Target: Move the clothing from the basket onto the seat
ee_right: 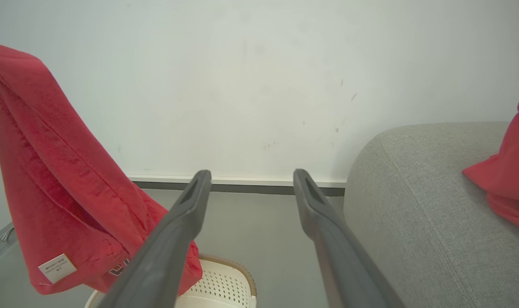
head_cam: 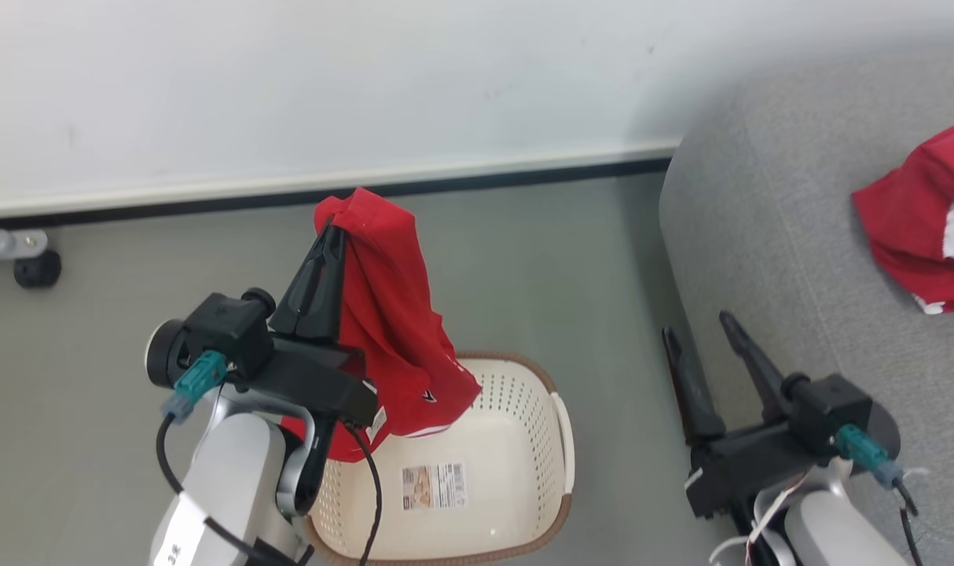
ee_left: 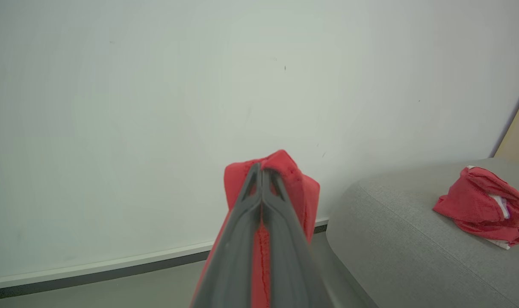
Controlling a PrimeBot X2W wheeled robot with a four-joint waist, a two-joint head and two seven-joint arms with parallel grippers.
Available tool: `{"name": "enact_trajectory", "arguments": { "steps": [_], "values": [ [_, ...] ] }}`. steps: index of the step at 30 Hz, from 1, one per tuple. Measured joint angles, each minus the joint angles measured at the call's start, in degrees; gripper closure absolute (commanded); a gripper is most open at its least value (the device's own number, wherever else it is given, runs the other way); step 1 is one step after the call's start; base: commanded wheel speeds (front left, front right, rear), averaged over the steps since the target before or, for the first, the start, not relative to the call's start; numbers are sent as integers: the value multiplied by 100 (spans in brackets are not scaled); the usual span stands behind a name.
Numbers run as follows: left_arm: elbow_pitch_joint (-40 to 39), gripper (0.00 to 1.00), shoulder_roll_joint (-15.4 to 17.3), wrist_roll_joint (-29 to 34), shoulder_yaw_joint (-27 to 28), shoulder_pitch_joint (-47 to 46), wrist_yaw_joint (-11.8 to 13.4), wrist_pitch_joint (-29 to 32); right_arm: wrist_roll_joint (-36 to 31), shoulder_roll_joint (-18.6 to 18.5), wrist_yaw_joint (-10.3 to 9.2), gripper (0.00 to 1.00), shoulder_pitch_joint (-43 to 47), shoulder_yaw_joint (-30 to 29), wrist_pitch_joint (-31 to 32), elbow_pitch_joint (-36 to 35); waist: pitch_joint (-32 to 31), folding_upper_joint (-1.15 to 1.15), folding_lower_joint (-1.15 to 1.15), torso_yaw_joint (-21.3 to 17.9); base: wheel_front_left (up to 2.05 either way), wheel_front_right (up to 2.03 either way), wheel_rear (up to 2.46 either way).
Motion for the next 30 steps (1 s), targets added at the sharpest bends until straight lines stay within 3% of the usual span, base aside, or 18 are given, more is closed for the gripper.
{"name": "enact_trajectory", "arguments": {
  "steps": [17, 30],
  "values": [
    [-911, 100, -5, 13, -218, 761, 74, 0, 102, 44, 8, 0, 618, 180, 180, -70, -765, 0, 0, -90, 0, 0, 0],
    [-1378, 100, 18, 123, -258, 1000, 205, 118, 119, 42, 2, 0, 719, 196, 281, -301, -861, 1, 1, -97, 0, 0, 0]
  ]
}}
